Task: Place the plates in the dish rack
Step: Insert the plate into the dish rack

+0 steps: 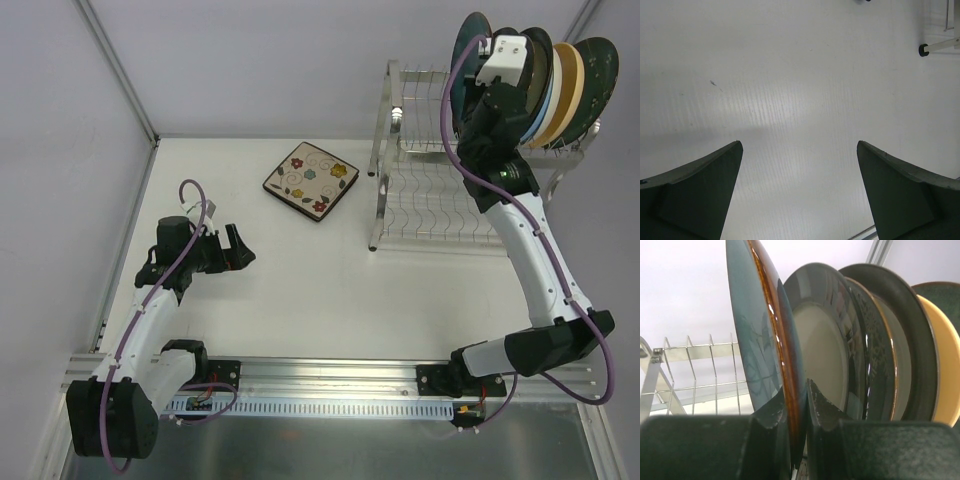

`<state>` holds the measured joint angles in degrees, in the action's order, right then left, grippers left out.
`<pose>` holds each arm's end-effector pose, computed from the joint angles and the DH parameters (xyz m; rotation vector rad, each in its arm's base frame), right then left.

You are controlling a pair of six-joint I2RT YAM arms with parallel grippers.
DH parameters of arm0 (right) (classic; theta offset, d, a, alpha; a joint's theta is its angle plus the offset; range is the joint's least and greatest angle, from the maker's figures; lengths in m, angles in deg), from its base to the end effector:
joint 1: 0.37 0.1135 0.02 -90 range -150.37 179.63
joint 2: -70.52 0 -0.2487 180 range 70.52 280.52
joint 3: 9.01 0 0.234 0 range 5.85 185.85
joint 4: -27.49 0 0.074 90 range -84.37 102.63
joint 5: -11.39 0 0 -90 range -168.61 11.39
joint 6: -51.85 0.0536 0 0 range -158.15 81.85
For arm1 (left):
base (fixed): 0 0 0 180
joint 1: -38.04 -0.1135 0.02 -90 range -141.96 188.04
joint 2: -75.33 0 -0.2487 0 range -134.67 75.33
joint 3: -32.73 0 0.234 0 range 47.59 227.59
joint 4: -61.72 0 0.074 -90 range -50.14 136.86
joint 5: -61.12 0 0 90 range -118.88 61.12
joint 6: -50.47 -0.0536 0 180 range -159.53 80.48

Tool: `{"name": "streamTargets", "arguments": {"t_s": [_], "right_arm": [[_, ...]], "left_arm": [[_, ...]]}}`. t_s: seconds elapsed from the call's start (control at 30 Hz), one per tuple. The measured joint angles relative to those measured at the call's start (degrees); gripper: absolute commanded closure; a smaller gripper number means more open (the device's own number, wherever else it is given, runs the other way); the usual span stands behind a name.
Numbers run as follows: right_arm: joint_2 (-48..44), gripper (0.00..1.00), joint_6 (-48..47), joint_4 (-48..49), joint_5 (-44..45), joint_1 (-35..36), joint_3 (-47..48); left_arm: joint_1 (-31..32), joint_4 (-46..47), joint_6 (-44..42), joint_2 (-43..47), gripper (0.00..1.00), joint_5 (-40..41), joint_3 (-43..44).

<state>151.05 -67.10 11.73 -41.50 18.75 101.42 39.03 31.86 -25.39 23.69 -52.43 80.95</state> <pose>0.2895 0.0661 0.5040 -0.0179 1.3980 -0.5706 0.2018 -0.0249 0.2270 -0.0058 2.1558 -0.5949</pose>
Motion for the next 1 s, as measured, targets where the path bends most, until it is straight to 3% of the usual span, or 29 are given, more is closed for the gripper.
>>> {"name": "streamTargets", "arguments": {"t_s": [0.5,0.77,1.0], "right_arm": [[0.37,0.99,4.44,-2.1,-0.68,-0.72,-1.79],[-0.24,0.85,6.54,-3.41,-0.72,-0.87,-2.08],[-1.95,0.67,8.31,-4.0,-2.23,-0.87,-2.05]], "left_arm": [[0.0,-0.02,0.04,0.0,0.01,-0.02,0.0],[0.0,0.0,0.07,0.0,0.01,-0.07,0.0],[-1.4,-0.04,0.13,0.0,0.01,-0.42,0.0]]}}
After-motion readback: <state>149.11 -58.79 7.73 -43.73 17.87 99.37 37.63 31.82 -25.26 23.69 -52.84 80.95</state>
